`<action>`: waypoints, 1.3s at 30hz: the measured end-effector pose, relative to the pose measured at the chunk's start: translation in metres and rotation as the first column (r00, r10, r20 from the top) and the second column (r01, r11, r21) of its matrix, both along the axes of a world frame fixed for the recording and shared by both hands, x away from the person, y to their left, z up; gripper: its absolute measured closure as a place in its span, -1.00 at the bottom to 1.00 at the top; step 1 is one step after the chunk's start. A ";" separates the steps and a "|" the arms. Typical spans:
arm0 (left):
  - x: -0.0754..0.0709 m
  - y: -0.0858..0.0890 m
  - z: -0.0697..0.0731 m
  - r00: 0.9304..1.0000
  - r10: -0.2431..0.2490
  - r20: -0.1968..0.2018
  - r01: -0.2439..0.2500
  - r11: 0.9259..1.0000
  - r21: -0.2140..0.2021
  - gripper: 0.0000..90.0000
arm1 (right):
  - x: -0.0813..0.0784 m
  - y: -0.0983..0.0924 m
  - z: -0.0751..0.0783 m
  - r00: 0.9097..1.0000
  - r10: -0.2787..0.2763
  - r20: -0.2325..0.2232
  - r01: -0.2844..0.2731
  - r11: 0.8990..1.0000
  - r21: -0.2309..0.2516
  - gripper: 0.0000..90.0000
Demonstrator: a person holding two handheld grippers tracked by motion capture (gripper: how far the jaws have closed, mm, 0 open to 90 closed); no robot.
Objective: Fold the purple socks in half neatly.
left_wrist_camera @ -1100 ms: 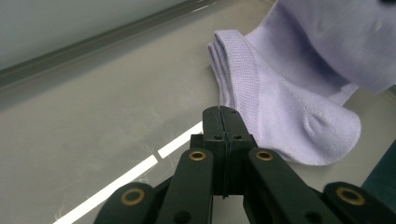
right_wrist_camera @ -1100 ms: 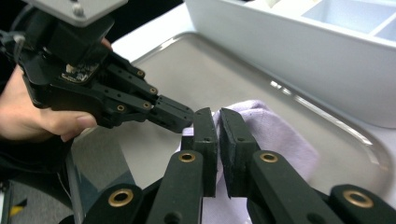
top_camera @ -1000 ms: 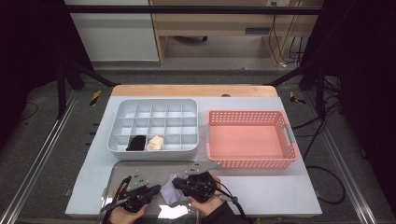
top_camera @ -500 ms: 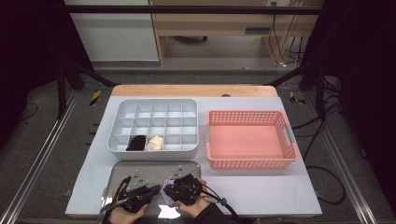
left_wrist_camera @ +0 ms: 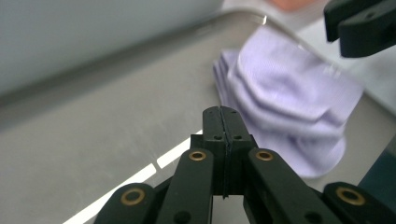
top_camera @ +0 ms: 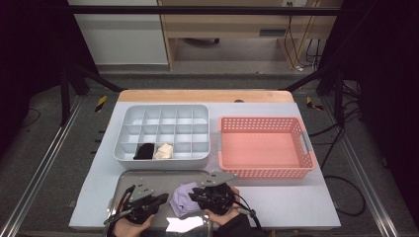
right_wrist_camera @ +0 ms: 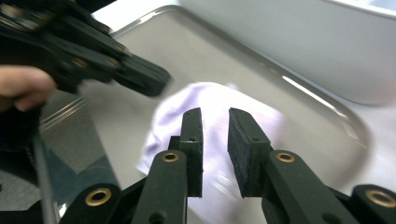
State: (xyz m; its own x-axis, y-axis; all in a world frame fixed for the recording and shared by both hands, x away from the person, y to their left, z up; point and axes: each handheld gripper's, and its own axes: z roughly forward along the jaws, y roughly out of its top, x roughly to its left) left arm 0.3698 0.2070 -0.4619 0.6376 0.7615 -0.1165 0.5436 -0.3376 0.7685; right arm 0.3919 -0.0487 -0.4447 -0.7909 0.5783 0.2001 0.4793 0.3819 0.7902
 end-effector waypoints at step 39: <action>0.011 -0.050 0.008 0.997 -0.077 0.015 0.077 0.997 -0.012 0.98 | 0.004 -0.019 -0.018 0.990 -0.130 -0.050 0.127 0.991 -0.052 0.90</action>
